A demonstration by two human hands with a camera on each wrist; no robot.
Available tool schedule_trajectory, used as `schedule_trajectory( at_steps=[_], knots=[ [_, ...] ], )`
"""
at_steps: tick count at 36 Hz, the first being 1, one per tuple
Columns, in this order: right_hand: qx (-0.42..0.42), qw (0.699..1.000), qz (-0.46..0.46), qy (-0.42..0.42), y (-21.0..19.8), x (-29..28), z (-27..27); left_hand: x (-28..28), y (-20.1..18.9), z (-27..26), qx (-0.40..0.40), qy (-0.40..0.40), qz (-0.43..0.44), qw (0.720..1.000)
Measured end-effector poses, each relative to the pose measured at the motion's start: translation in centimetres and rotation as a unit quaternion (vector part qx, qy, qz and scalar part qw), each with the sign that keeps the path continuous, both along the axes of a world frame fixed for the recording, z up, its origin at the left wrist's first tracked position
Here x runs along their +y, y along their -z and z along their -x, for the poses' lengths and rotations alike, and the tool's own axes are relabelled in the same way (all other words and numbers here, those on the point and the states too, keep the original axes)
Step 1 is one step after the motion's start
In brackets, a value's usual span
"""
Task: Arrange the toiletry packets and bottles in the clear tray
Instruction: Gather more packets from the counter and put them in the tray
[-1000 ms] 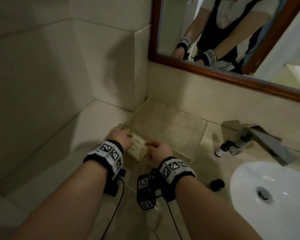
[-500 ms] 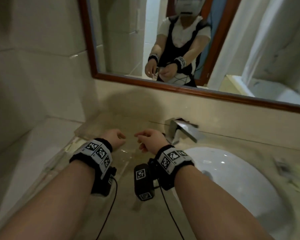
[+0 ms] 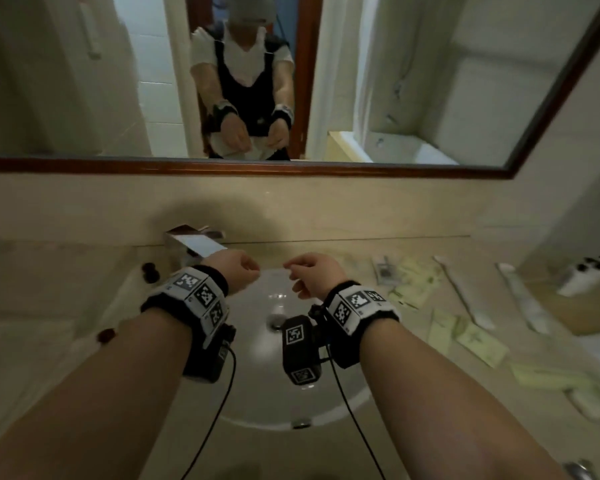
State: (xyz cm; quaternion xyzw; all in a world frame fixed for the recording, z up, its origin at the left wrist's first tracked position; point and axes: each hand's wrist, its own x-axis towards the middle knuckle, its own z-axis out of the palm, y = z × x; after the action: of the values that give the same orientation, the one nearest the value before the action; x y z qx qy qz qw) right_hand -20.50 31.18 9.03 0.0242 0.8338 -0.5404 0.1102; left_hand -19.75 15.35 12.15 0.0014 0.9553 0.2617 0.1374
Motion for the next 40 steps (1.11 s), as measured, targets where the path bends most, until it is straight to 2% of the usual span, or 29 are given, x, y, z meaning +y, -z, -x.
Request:
schedule_trajectory(
  at_steps=[4, 7, 9, 12, 16, 22, 27, 32, 35, 40],
  knots=[
    [-0.017, 0.998, -0.014, 0.052, 1.1, 6.9, 0.0, 5.8, 0.5, 0.9, -0.008, 0.029, -0.011, 0.999],
    [-0.025, 0.991, -0.08, 0.102, 2.6, 12.3, 0.3, 9.4, 1.4, 1.5, -0.022, 0.047, -0.01, 0.999],
    [-0.034, 0.982, -0.141, 0.124, 3.5, 15.5, 0.3, 11.2, 2.0, 1.9, -0.032, 0.051, -0.009, 0.998],
    [-0.092, 0.958, -0.225, 0.149, 5.0, 20.1, 0.4, 14.1, 3.1, 2.5, -0.047, 0.063, -0.014, 0.997],
    [-0.151, 0.934, -0.288, 0.15, 6.9, 24.2, 1.5, 17.6, 4.4, 3.5, -0.066, 0.088, 0.009, 0.994],
    [-0.157, 0.93, -0.304, 0.132, 8.4, 27.1, 5.2, 21.7, 6.3, 5.4, -0.099, 0.09, 0.006, 0.991],
    [-0.171, 0.934, -0.292, 0.116, 9.2, 27.4, 8.4, 22.9, 8.2, 6.7, -0.117, 0.069, 0.015, 0.991],
    [-0.152, 0.909, -0.374, 0.102, 11.4, 25.8, 9.4, 22.7, 9.5, 7.0, -0.131, 0.057, 0.037, 0.989],
    [-0.14, 0.92, -0.351, 0.106, 11.8, 26.1, 9.7, 22.5, 10.0, 7.3, -0.139, 0.053, 0.048, 0.988],
    [-0.175, 0.951, -0.228, 0.114, 10.9, 27.8, 9.9, 22.9, 9.5, 7.6, -0.141, 0.053, 0.036, 0.988]
  ],
)
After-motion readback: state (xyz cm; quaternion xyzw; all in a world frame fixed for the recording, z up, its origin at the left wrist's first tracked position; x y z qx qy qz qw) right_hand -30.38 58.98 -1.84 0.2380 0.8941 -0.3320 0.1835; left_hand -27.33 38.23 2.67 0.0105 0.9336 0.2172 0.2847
